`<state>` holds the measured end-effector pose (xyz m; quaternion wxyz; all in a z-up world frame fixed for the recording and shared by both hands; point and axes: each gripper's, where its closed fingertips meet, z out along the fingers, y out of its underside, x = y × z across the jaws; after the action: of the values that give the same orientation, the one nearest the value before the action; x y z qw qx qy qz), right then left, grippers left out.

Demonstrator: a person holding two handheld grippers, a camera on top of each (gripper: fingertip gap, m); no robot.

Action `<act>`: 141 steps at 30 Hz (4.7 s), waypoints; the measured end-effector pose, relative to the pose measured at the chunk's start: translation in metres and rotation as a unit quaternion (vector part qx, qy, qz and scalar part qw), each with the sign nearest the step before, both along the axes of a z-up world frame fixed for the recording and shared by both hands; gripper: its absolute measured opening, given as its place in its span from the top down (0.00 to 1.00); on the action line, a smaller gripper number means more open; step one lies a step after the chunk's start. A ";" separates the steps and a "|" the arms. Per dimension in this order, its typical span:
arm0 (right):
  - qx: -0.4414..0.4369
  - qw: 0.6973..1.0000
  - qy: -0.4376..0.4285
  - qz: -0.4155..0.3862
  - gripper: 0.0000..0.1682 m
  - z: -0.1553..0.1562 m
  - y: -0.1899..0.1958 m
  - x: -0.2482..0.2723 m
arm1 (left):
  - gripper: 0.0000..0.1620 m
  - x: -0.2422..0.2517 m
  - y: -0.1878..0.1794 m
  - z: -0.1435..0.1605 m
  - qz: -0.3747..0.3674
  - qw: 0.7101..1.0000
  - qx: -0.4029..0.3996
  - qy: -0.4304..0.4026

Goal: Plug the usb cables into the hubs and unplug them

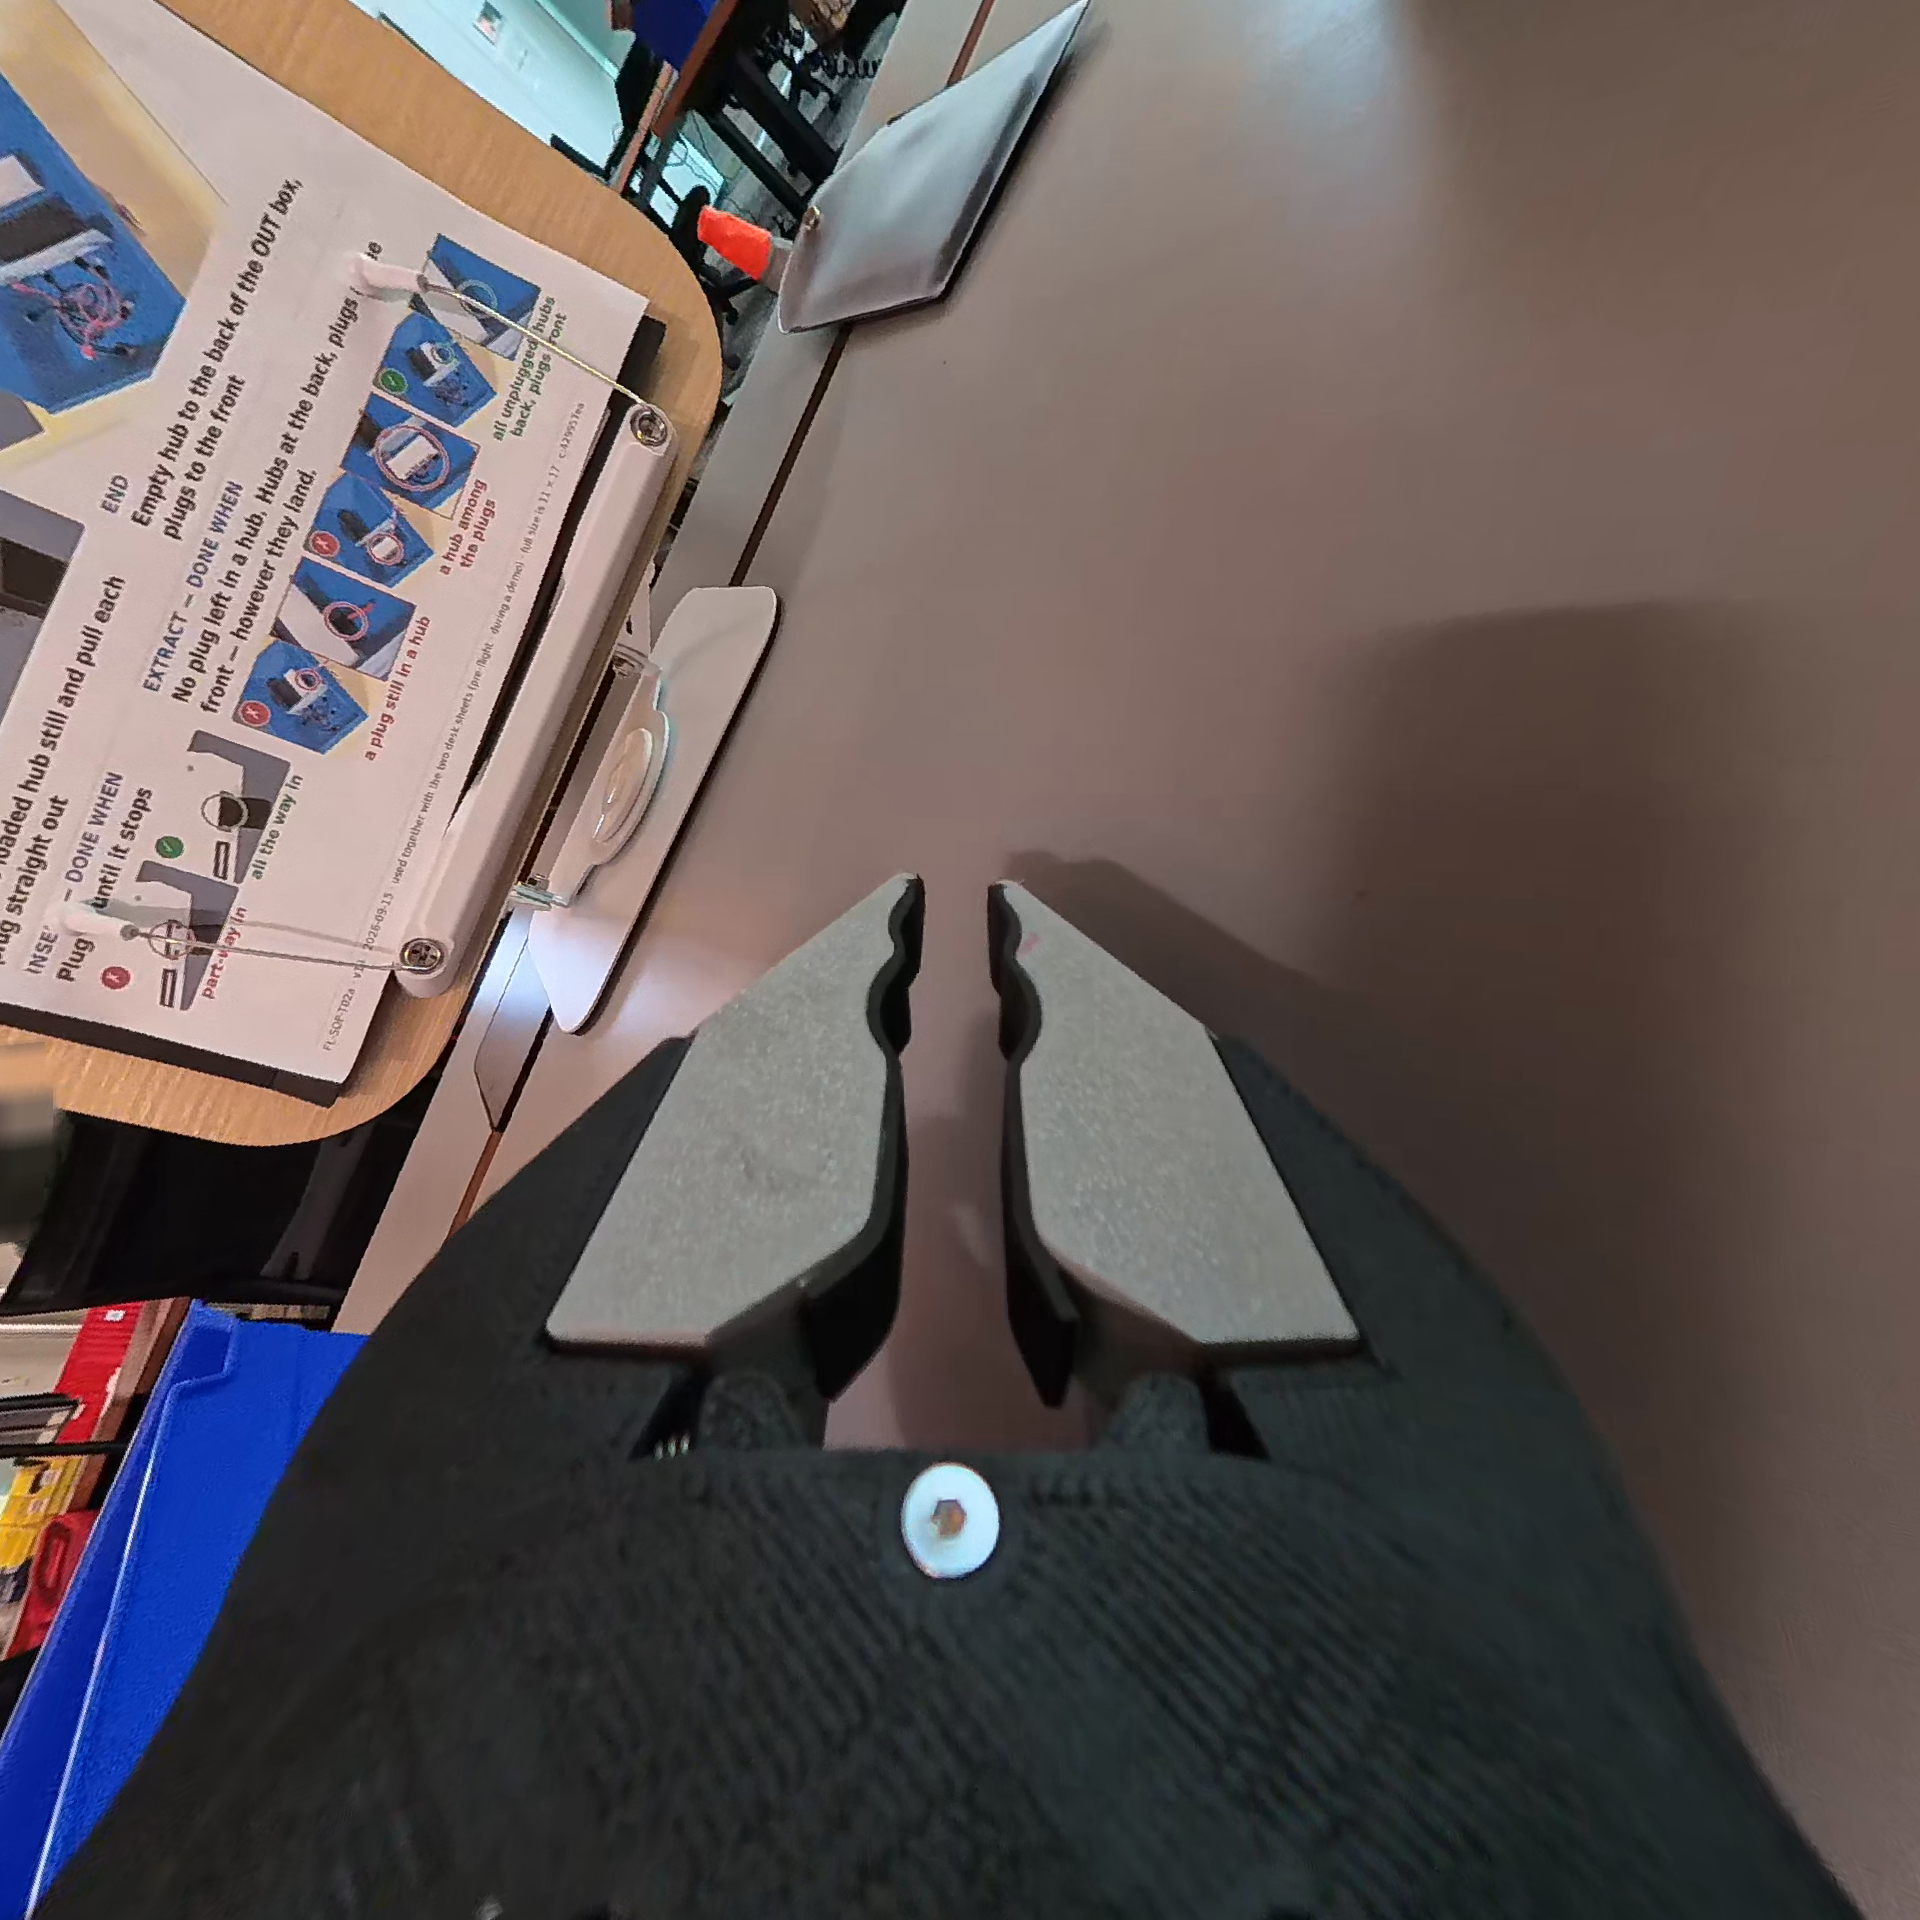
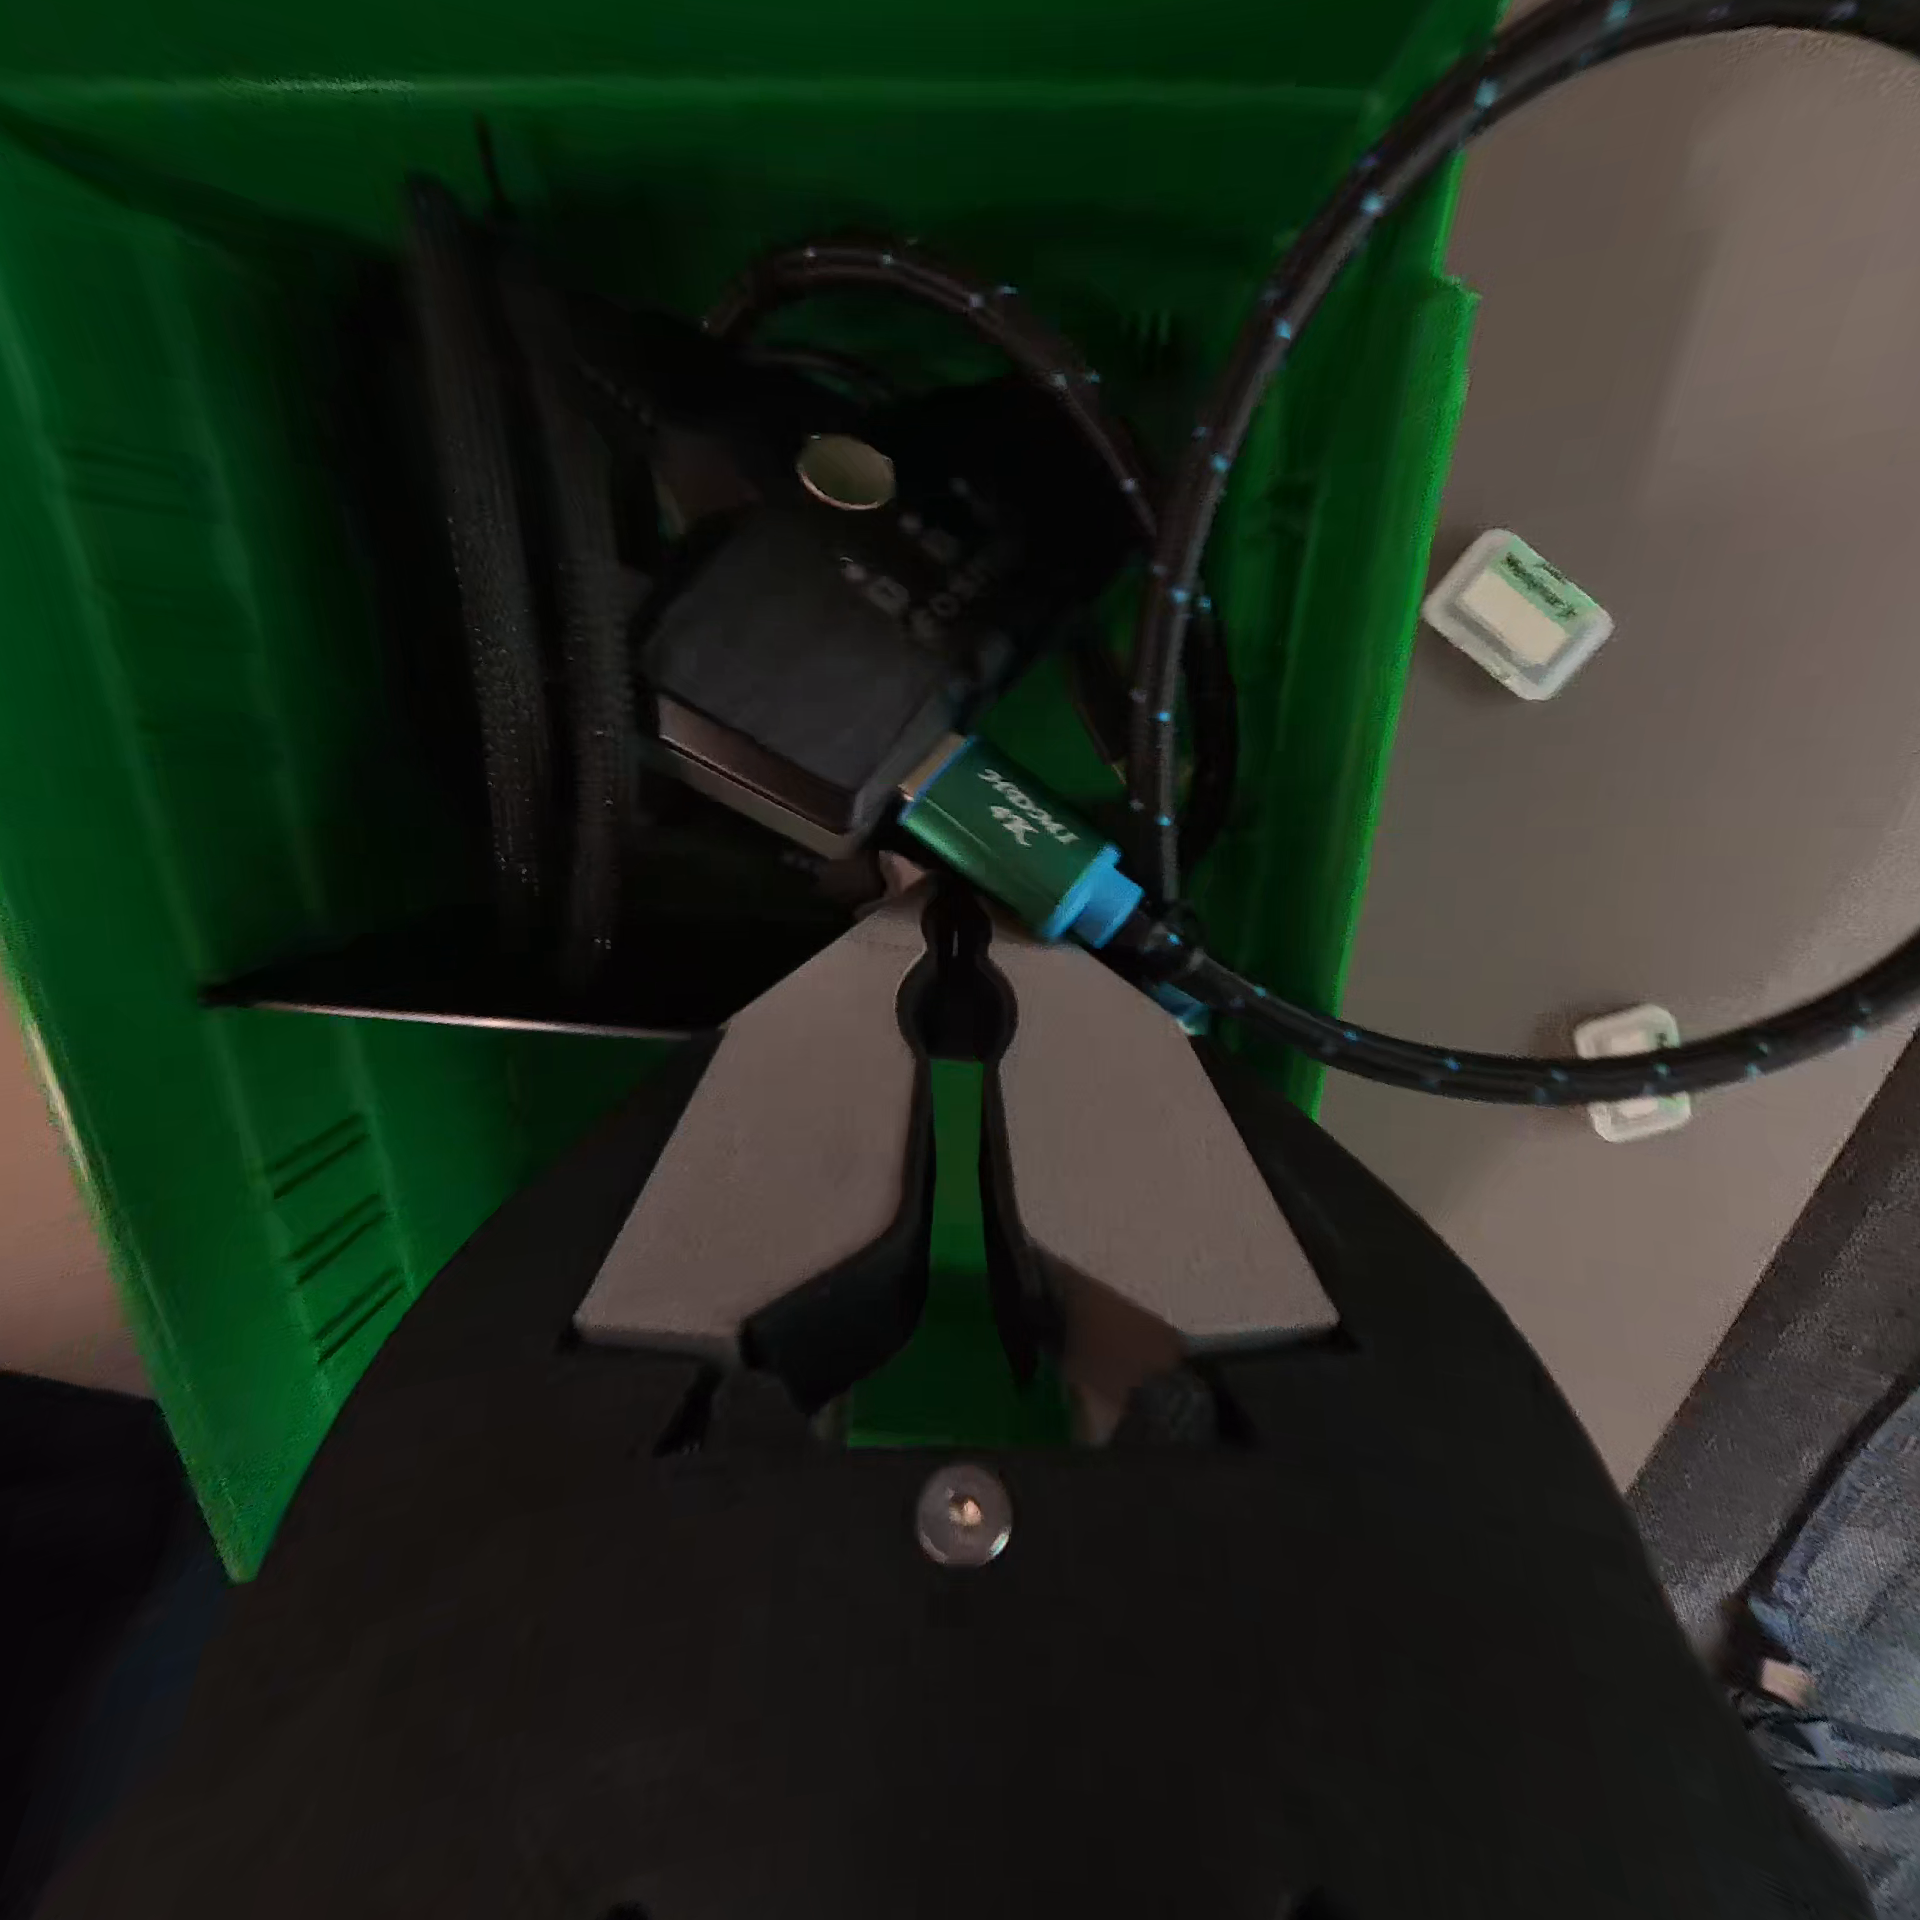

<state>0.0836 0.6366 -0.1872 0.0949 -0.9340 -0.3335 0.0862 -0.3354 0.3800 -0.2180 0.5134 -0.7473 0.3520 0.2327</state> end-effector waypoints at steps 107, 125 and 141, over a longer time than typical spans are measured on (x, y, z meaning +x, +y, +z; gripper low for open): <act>0.396 0.880 0.256 0.054 0.81 0.090 -0.207 -0.010 | 0.74 0.083 -0.125 0.099 -0.078 0.973 0.033 -0.213; 0.354 0.892 0.280 -0.007 0.18 0.037 -0.212 -0.023 | 0.68 -0.087 -0.228 0.103 0.228 0.935 0.108 -0.250; 0.400 0.911 0.092 0.046 0.98 -0.005 -0.170 -0.066 | 0.97 -0.152 -0.181 0.041 0.301 0.929 0.047 -0.212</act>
<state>0.0177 0.4663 -0.1920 0.4870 -0.7893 -0.3722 0.0357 -0.4878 0.1989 -0.1771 0.5163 -0.8250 -0.0179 0.2290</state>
